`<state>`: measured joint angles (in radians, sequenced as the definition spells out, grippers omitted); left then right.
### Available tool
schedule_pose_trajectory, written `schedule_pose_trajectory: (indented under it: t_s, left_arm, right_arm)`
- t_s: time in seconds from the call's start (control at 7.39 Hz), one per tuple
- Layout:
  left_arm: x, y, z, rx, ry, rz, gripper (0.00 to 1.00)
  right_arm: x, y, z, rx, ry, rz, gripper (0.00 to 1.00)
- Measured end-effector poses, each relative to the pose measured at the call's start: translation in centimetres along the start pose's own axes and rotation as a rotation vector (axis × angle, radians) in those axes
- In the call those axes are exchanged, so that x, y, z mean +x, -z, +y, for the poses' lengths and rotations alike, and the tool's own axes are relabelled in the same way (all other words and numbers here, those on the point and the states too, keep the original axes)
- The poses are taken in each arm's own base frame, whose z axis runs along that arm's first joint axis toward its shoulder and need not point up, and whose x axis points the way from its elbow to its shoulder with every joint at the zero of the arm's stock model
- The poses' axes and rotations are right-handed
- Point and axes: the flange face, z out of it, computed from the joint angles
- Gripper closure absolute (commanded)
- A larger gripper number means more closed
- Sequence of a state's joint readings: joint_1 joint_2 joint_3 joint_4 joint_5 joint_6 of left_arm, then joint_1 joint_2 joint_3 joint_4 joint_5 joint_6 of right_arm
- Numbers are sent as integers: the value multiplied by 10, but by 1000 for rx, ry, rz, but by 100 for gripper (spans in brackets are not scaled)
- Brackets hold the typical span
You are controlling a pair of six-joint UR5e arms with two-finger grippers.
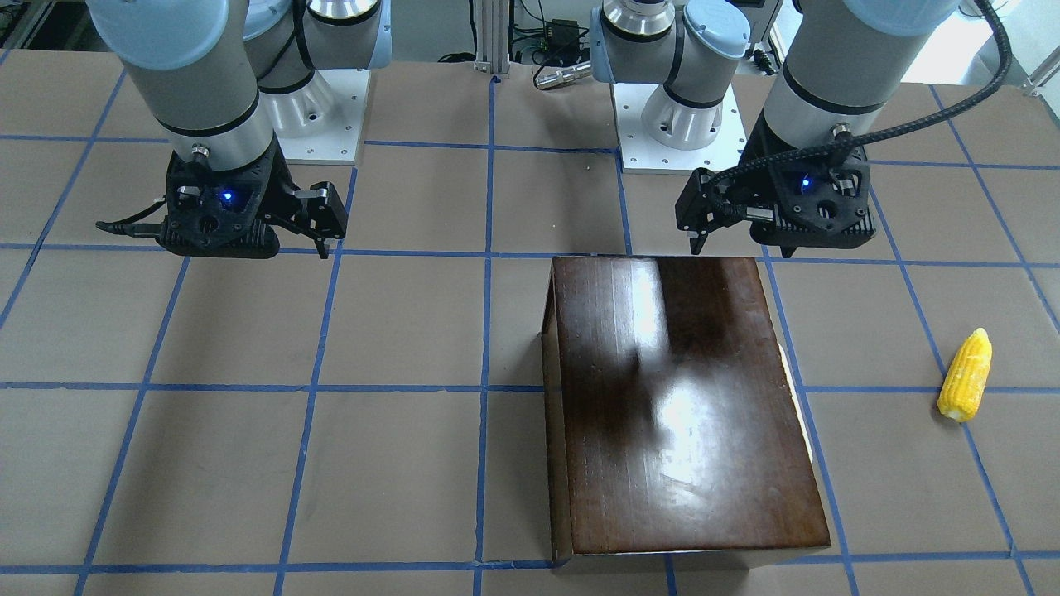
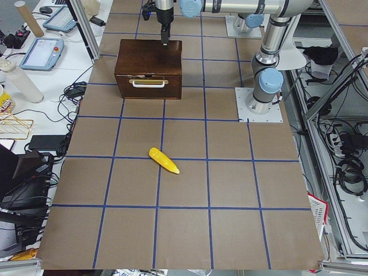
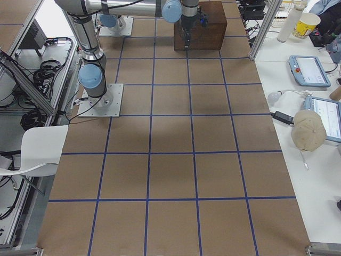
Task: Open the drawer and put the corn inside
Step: 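Move the left gripper off the cabinet top toward the drawer side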
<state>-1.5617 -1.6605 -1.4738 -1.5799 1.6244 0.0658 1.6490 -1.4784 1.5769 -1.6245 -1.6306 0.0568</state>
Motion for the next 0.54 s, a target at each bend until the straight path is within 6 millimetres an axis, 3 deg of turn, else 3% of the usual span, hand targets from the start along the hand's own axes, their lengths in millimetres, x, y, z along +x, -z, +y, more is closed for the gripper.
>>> schedule_pose_trajectory:
  t_s: [0.27, 0.54]
  left_arm:
    - [-12, 0, -3, 4, 22, 2, 0]
    - [-55, 6, -10, 17, 100, 18, 0]
  right_arm:
    - [0, 0, 0, 1, 0, 0, 0]
    - [0, 0, 0, 0, 0, 0, 0]
